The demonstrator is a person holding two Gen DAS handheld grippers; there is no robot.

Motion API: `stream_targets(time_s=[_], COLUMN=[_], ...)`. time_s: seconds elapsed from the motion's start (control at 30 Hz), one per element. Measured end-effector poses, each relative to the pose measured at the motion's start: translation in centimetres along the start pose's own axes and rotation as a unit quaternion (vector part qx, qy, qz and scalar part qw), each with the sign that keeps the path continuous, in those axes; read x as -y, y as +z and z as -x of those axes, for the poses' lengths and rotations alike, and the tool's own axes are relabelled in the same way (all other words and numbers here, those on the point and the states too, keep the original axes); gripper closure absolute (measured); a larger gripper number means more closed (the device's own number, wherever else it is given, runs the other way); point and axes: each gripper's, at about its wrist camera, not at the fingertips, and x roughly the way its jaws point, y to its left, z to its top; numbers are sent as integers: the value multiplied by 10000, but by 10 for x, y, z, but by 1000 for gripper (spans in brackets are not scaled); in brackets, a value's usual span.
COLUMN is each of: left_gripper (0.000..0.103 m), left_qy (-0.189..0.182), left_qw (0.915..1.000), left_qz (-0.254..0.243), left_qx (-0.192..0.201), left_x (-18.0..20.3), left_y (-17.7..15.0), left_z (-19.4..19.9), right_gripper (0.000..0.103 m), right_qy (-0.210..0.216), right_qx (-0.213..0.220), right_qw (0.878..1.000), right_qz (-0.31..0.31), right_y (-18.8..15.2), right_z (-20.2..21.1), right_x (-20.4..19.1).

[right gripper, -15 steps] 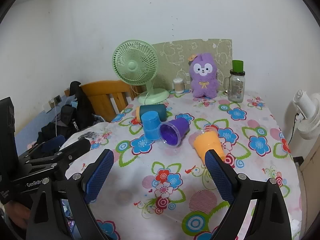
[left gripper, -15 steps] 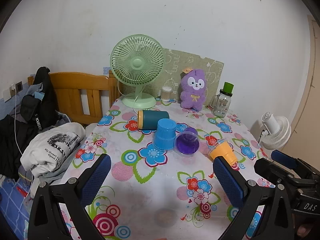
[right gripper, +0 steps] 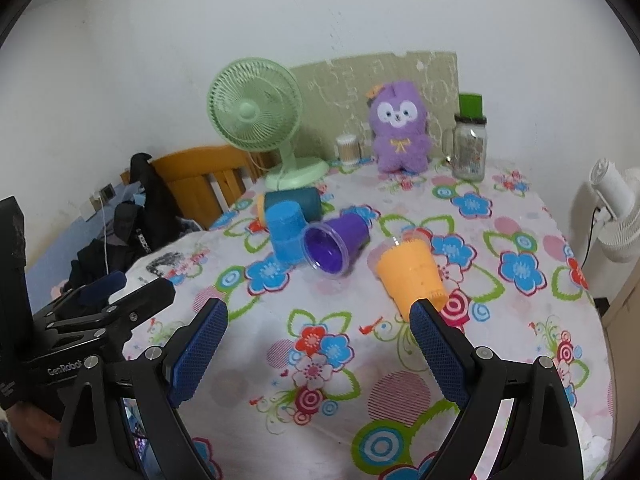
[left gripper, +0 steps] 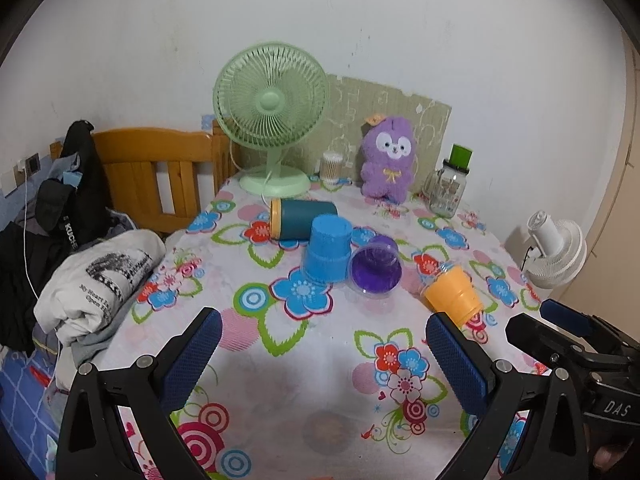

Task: Flip cup upside down
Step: 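Move the right gripper to the orange cup lying on its side and grasp it, then lift the orange cup with the right gripper, turn it rim-up, set it on the table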

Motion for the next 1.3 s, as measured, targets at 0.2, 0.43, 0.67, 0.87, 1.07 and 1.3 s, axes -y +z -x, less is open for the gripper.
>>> stream_targets(time_s=[0.2, 0.43, 0.67, 0.87, 1.07, 1.3], left_gripper=[0, 0, 0, 0, 0, 0], left_qy=[56, -11, -7, 28, 56, -11], left_qw=[9992, 9969, 9942, 9922, 9919, 9934], left_qz=[-106, -54, -64, -97, -33, 32], left_qx=[-384, -785, -1076, -1246, -1270, -1146], left_x=[7, 16, 27, 28, 22, 15], left_y=[-5, -1, 1, -4, -7, -11], left_z=[-33, -81, -120, -135, -133, -108], right_gripper=[9, 9, 9, 12, 36, 37], right_qy=[-150, -611, -459, -370, -208, -87], right_qx=[-286, -660, -1013, -1320, -1602, -1458], right_qw=[9994, 9959, 9937, 9903, 9868, 9892], right_qz=[-133, 115, 135, 208, 83, 140], right_y=[2, 19, 30, 32, 26, 28], right_z=[-29, -77, -118, -145, -158, -130], right_x=[26, 65, 88, 88, 89, 62])
